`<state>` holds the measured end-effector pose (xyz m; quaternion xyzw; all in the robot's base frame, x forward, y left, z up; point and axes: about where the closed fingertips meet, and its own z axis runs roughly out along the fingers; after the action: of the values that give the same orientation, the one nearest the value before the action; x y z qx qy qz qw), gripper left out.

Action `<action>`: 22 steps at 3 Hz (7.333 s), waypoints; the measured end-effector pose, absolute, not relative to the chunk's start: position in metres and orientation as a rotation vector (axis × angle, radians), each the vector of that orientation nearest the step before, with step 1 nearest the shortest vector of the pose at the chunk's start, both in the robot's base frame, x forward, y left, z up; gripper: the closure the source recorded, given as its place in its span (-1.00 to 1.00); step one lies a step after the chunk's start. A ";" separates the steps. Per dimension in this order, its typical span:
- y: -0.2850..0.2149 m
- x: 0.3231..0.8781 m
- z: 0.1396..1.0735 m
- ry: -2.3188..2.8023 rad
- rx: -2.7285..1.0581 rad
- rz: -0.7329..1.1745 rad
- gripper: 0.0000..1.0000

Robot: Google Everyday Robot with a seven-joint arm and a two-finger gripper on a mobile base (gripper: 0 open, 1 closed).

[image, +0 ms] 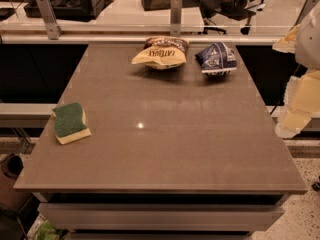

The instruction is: Move blue chip bag near sponge

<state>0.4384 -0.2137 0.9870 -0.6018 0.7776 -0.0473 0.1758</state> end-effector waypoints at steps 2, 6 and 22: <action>-0.216 0.480 0.977 2.160 -1.653 -0.112 -1.00; -0.195 0.663 0.915 2.066 -1.418 0.047 -1.00; -0.176 0.680 0.958 2.040 -1.418 0.086 1.00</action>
Offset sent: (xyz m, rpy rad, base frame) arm 0.0921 -0.0048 -0.0286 0.1200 -0.0684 -0.0110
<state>0.6802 -0.1763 0.9584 -0.5402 0.7768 0.0329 0.3220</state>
